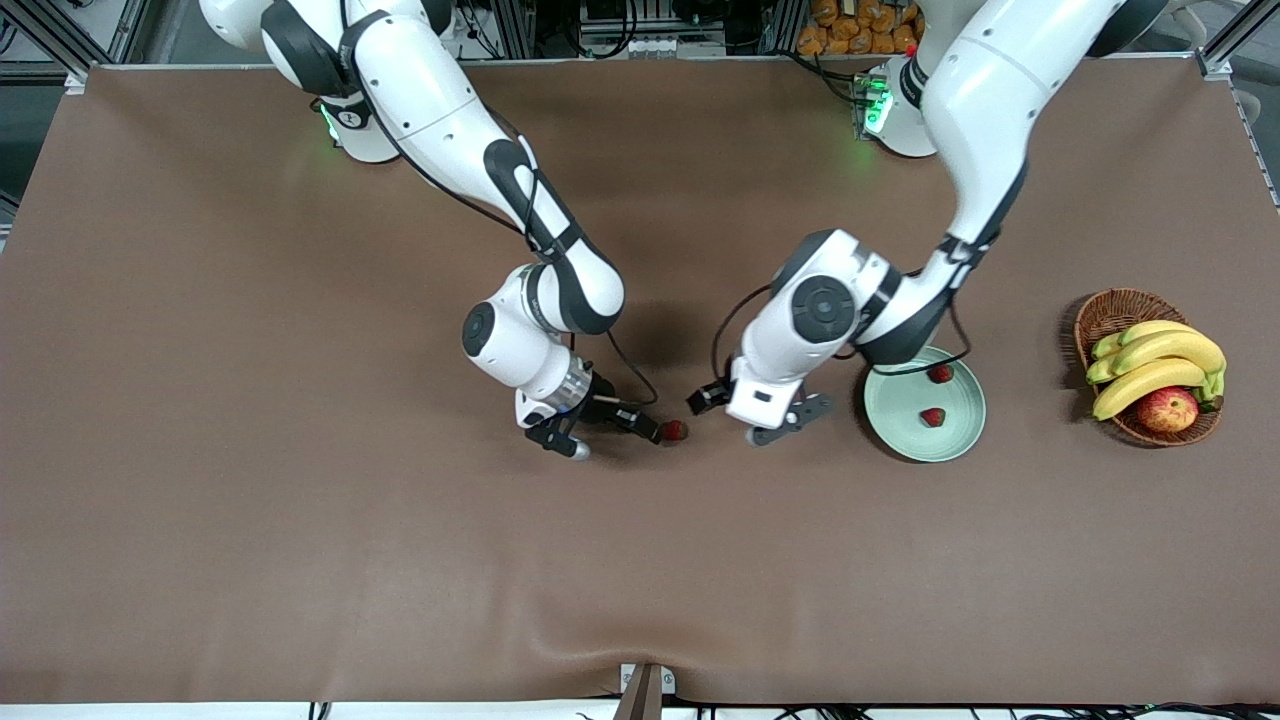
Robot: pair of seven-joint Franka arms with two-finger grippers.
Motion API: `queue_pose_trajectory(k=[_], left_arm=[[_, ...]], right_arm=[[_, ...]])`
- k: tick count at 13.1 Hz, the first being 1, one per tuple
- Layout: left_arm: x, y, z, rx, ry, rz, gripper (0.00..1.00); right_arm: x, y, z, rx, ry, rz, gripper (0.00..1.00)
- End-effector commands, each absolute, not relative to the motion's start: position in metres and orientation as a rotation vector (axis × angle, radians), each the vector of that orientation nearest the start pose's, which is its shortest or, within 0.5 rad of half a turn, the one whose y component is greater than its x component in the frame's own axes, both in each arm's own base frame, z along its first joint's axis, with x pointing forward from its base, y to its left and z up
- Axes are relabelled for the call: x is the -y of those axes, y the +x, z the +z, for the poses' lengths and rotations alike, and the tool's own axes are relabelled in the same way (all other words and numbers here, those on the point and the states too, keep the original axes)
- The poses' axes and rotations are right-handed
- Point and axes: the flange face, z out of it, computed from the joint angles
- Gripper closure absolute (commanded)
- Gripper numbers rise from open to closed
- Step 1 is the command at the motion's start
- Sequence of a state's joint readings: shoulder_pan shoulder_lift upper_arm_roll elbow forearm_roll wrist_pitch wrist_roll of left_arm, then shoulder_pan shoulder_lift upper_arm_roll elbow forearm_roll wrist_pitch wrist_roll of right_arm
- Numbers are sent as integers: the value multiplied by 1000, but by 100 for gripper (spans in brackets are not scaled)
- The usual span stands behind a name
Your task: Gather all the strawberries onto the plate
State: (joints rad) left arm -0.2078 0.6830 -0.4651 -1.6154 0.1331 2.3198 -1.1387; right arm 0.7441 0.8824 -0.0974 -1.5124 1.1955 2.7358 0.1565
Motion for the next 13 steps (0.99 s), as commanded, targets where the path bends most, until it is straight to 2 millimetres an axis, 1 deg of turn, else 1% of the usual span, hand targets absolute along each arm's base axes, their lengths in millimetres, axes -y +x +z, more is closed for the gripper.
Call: queue_pose_trajectory(k=[1,2,3,4,5,6,7,9,10,11,13], left_arm=[[415,588,260,843,-3245,153,0],[426,588,258,828,-3260,148,0],[431,593,254,825,-3272,145,0],[435,600,248,834,-3286,119,0],[447,596,242,824,-3300,73,0],[449,597,232,821,-3294,10,0],[453,592,218,799,-3277,-16,3],[457,590,204,784,-3275,-63,5],[458,590,197,789,-3284,-72,8],[460,589,196,787,-3292,-79,12],[464,585,192,766,-3295,-76,26]], right_arm=[[-348,592,182,-726,-2410,-80,0],[-319,598,197,-753,-2406,-77,0],[-292,601,208,-736,-2433,-76,0],[-268,608,225,-673,-2486,-89,0],[-250,614,238,-592,-2543,-65,0],[-229,620,250,-534,-2582,-10,0],[-200,627,264,-493,-2619,36,0],[-145,642,304,-374,-2741,68,0],[-125,650,326,-315,-2809,86,0],[-109,655,349,-268,-2863,107,0],[-74,659,398,-239,-2934,109,0]])
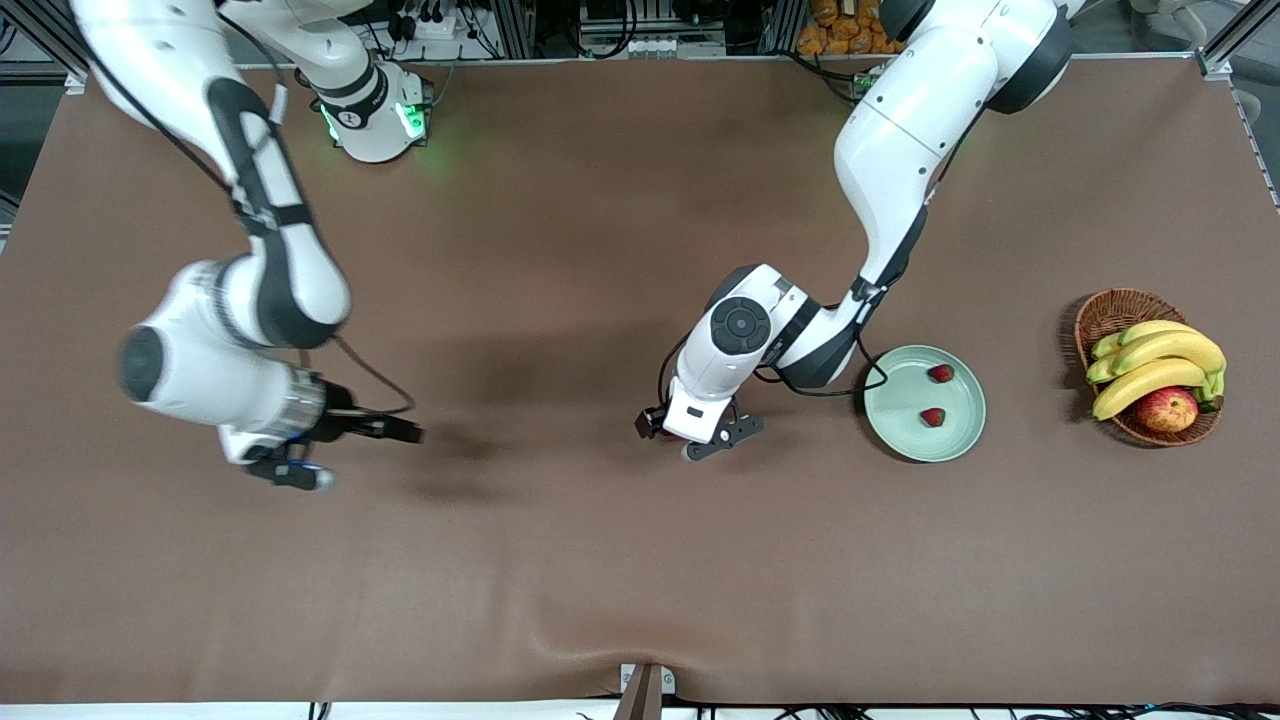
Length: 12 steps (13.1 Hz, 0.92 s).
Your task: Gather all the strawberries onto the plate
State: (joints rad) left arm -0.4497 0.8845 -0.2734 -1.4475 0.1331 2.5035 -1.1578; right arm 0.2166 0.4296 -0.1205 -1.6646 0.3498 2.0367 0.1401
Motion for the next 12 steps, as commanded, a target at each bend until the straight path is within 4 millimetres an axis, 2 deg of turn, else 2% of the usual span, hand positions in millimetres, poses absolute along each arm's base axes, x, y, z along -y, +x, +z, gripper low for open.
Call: queue_pose_trajectory(k=[1,3,4,6,7,9,10,12], left_arm=[[465,584,188,759,-3296,-71,28],[465,583,184,750,-3302,-76,30],[464,584,184,751,-3301,-78,32],[463,583,178,741,-3297,-70,38],[463,583,178,739,-3298,-71,48],[458,589,187,732,-3305,-94,81],[453,596,198,730,-3312,-122,97],[433,612,216,768,-3310,-157,100]], right_arm=[[-57,657,424,-233,-2976,89,0],[-29,646,475,-204,-3074,15,0],[-26,637,501,-185,-3090,-16,0],[-11,616,536,-196,-3083,3,0],[-5,607,550,-198,-3096,8,0],[1,590,580,-175,-3159,-29,0],[8,580,596,-135,-3168,-53,0],[39,563,607,-76,-3175,28,0]])
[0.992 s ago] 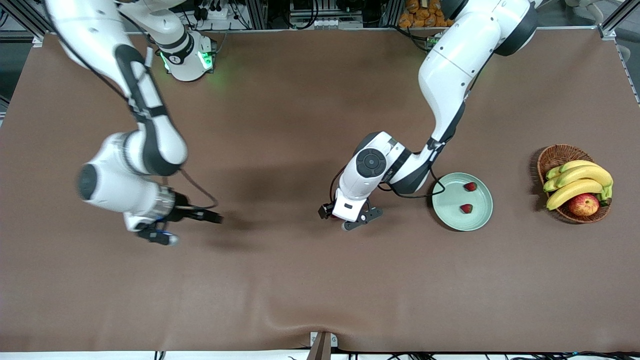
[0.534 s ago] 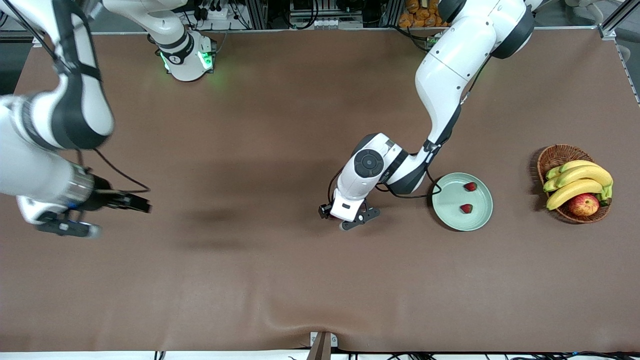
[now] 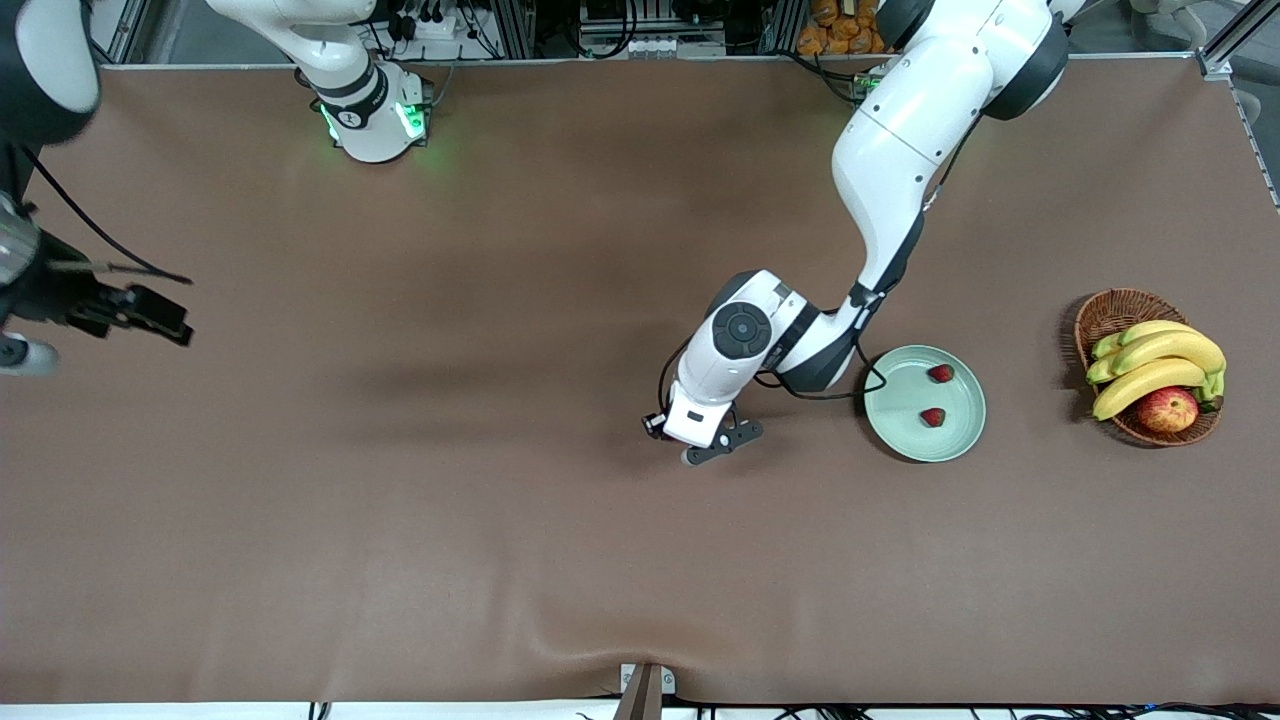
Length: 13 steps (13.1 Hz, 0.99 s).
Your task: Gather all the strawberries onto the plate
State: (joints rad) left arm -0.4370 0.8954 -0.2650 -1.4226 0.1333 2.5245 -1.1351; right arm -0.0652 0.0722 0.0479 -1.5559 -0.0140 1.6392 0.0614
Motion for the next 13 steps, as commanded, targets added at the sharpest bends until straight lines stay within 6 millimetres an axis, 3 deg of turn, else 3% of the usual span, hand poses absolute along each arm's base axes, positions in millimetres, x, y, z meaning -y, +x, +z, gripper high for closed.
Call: queue_pose_trajectory(k=[1,2,4,6,8,10,11,13], left_arm=[[421,619,233,785,-3301,-171,100],[411,621,250,774,-3274,-152,100],[363,631,287,627,-3215,-91,100],[306,630,307,477,-3173,-48,100],[249,613,303,326,-3136,18,100],[194,601,284,232,-3108,100,100],[176,597,273,230,-3098,142,92],[161,589,253,247,-3075,203,91]], right_arm=[[52,560,607,-86,-3174,39,0],[56,557,609,-84,-3176,43,0],[71,554,608,-123,-3173,61,0],[92,549,611,-179,-3171,62,0],[97,545,607,-132,-3163,106,0],[83,550,606,-99,-3157,96,0],[77,551,607,-99,-3156,88,0],[61,552,606,-134,-3130,98,0]])
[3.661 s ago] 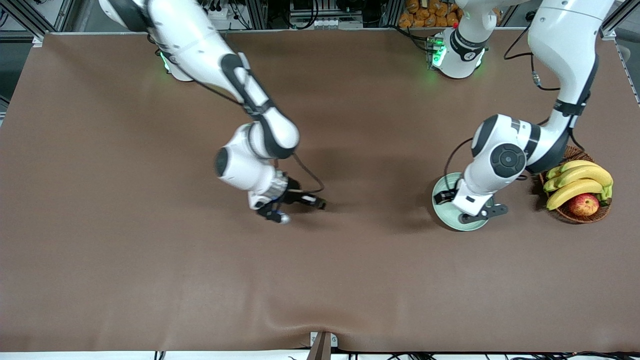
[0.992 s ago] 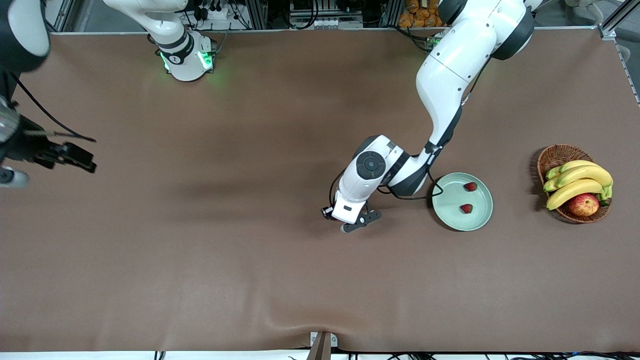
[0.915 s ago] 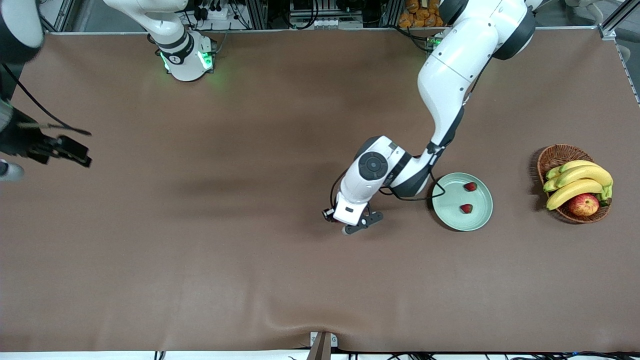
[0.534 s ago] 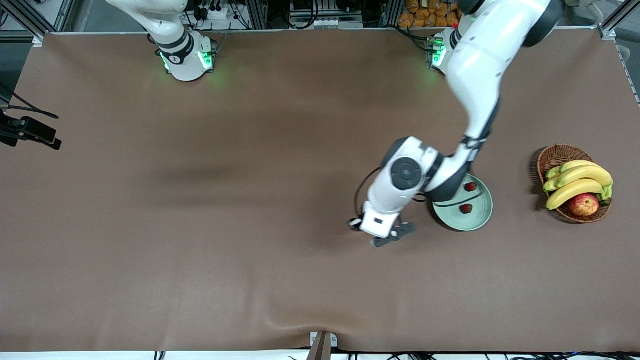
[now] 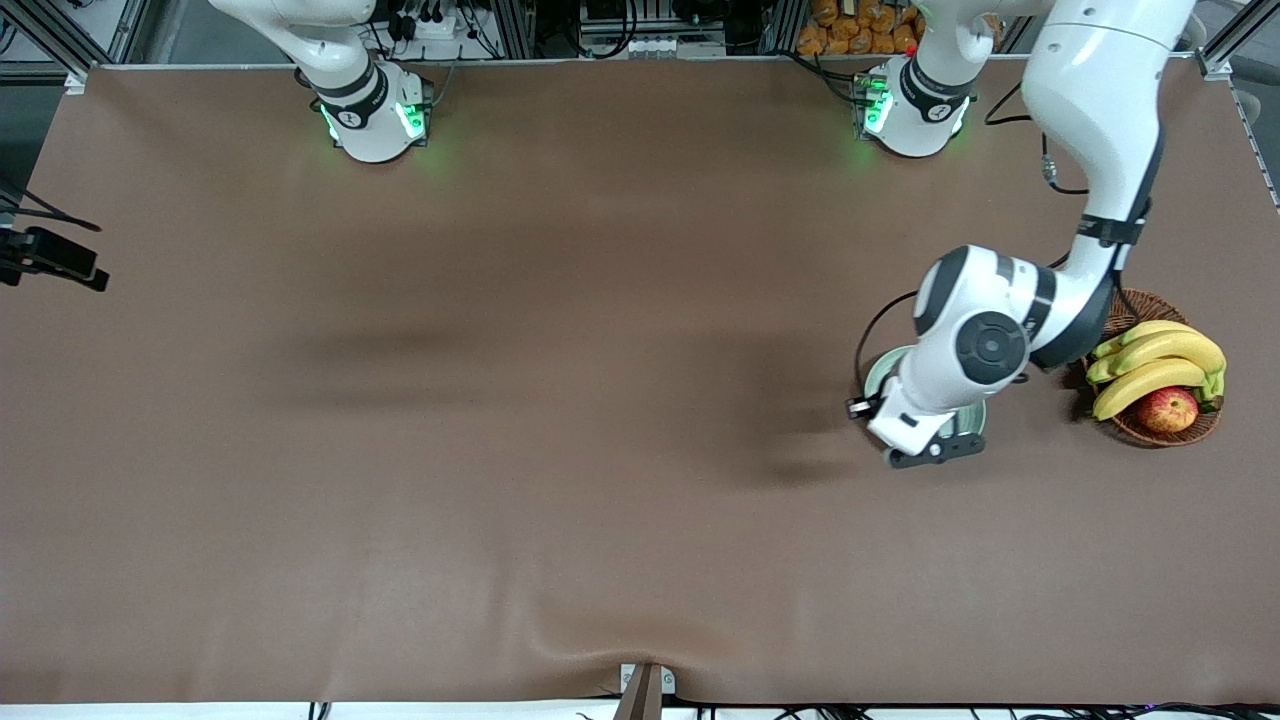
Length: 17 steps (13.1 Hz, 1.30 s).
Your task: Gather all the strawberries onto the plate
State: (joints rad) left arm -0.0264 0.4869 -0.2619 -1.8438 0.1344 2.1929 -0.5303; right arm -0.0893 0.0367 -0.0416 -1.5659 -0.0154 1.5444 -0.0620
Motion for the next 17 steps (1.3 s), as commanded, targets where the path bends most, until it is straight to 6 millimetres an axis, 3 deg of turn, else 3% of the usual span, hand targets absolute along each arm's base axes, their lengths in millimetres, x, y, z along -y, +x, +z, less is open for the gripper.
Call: queue_pose_trajectory(k=[1,2,3,5,7,13,17], left_arm=[[155,587,248,224,-3052,202,91],[141,589,240,225,-3033,209,82],[139,589,235,211,-3023,215,65],[137,593,246,222,-3024,187,0],[135,598,276,217,-3014,156,0],[149,603,428,239,-3027,-61,0],[149,601,524,325,-3070,28,0]], right_arm=[[57,551,606,-141,-3112,110,0],[56,549,605,-135,-3108,133,0],[53,548,605,-128,-3105,155,0],[48,547,606,-121,-3086,152,0],[47,547,606,-122,-3070,162,0],[40,547,611,-92,-3090,163,0],[34,548,616,-68,-3122,152,0]])
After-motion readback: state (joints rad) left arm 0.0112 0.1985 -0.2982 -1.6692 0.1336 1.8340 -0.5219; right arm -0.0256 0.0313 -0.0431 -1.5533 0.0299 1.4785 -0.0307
